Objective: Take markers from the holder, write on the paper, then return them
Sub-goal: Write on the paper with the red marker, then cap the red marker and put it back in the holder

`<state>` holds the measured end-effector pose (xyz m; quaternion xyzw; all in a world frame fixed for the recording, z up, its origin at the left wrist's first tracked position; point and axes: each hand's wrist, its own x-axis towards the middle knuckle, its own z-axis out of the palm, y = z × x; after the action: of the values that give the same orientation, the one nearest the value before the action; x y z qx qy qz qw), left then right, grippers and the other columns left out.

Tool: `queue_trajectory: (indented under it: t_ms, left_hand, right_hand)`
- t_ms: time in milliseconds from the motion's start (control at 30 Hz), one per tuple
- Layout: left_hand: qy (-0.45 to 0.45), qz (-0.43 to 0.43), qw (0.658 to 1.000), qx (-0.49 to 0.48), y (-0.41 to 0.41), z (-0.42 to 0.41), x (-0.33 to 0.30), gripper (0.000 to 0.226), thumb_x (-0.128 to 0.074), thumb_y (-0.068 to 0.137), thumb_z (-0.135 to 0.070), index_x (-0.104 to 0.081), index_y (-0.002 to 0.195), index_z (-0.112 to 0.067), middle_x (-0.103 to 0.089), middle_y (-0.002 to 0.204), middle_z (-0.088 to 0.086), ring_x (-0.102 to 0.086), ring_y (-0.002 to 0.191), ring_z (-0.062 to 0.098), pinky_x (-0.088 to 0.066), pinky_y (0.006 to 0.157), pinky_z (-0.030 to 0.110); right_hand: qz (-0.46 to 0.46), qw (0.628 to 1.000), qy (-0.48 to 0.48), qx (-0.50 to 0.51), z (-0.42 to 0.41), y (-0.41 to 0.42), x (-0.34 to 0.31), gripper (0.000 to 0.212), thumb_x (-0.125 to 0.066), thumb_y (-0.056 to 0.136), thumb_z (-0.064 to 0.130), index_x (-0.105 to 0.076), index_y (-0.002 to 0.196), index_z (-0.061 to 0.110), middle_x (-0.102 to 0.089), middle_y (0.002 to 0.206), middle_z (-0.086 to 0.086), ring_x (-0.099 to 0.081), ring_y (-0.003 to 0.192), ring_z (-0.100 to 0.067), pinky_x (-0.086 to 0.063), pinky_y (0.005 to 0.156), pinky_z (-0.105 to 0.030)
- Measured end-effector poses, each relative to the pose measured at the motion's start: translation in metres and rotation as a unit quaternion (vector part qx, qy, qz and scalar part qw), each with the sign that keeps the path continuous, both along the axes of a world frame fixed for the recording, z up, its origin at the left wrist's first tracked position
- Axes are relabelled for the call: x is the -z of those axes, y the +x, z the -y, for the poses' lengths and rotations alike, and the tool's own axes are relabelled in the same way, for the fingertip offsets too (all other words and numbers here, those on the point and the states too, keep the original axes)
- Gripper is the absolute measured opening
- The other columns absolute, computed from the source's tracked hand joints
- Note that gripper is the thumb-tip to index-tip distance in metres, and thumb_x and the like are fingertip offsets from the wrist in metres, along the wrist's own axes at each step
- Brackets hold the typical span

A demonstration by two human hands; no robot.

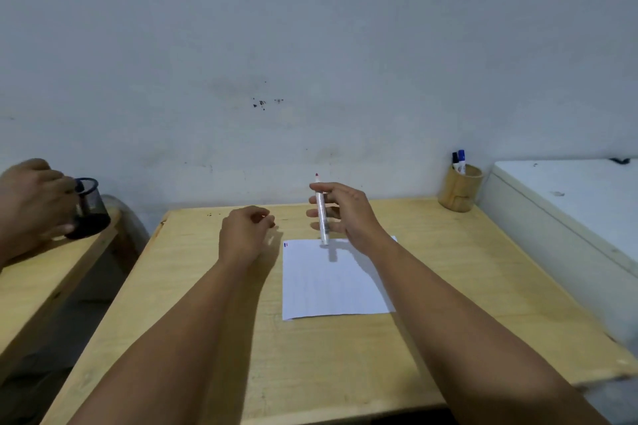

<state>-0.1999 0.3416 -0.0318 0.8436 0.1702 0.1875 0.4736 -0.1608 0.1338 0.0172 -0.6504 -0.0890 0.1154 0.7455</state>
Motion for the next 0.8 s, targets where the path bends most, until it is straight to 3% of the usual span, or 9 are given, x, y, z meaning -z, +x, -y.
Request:
queue_trajectory:
  t_ms: [133, 267, 400, 500, 800]
  left_hand:
    - [-0.159, 0.059, 0.985, 0.028, -0.002, 0.014, -0.042, 0.007, -0.073, 0.094, -0.018, -0.079, 0.094, -0.015, -0.08, 0.085, 0.0, -0.071, 0.076, 0.015, -0.058, 0.083, 0.039]
    - [-0.231, 0.079, 0.967, 0.069, -0.011, 0.035, -0.077, 0.01, -0.072, 0.096, -0.018, -0.079, 0.099, -0.012, -0.078, 0.087, 0.001, -0.07, 0.078, 0.015, -0.058, 0.083, 0.034]
    - [-0.245, 0.082, 0.962, 0.085, -0.023, 0.052, -0.093, 0.008, -0.073, 0.096, -0.02, -0.079, 0.098, -0.015, -0.078, 0.086, 0.0, -0.069, 0.081, 0.016, -0.057, 0.08, 0.032]
    - [-0.24, 0.081, 0.964, 0.086, -0.029, 0.063, -0.099, 0.01, -0.073, 0.096, -0.02, -0.08, 0.1, -0.013, -0.078, 0.089, 0.002, -0.069, 0.081, 0.016, -0.054, 0.074, 0.03]
    - [-0.185, 0.065, 0.975, 0.103, -0.035, 0.093, -0.102, 0.014, -0.074, 0.093, -0.019, -0.081, 0.095, -0.008, -0.08, 0.086, 0.004, -0.069, 0.077, 0.014, -0.054, 0.072, 0.03]
  right_hand:
    - [0.078, 0.994, -0.076, 0.0, 0.012, -0.01, -0.001, 0.022, -0.055, 0.106, 0.002, -0.071, 0.107, 0.015, -0.074, 0.103, -0.014, -0.066, 0.07, -0.023, -0.065, 0.062, -0.033]
    - [0.132, 0.979, -0.158, 0.007, 0.022, -0.019, -0.002, 0.017, -0.07, 0.101, 0.009, -0.069, 0.109, 0.023, -0.08, 0.097, -0.013, -0.07, 0.072, -0.021, -0.055, 0.055, -0.023]
    - [0.171, 0.97, -0.171, 0.028, 0.031, -0.029, -0.009, 0.02, -0.074, 0.098, 0.01, -0.078, 0.11, 0.027, -0.074, 0.087, 0.005, -0.068, 0.07, -0.015, -0.055, 0.06, -0.022]
    - [0.186, 0.966, -0.177, 0.033, 0.038, -0.037, -0.017, 0.02, -0.074, 0.098, 0.01, -0.079, 0.109, 0.026, -0.074, 0.084, 0.009, -0.067, 0.071, -0.014, -0.055, 0.061, -0.021]
    - [0.198, 0.961, -0.185, 0.048, 0.06, -0.048, -0.029, 0.018, -0.075, 0.097, 0.012, -0.082, 0.11, 0.023, -0.076, 0.094, -0.002, -0.068, 0.074, -0.016, -0.059, 0.066, -0.027]
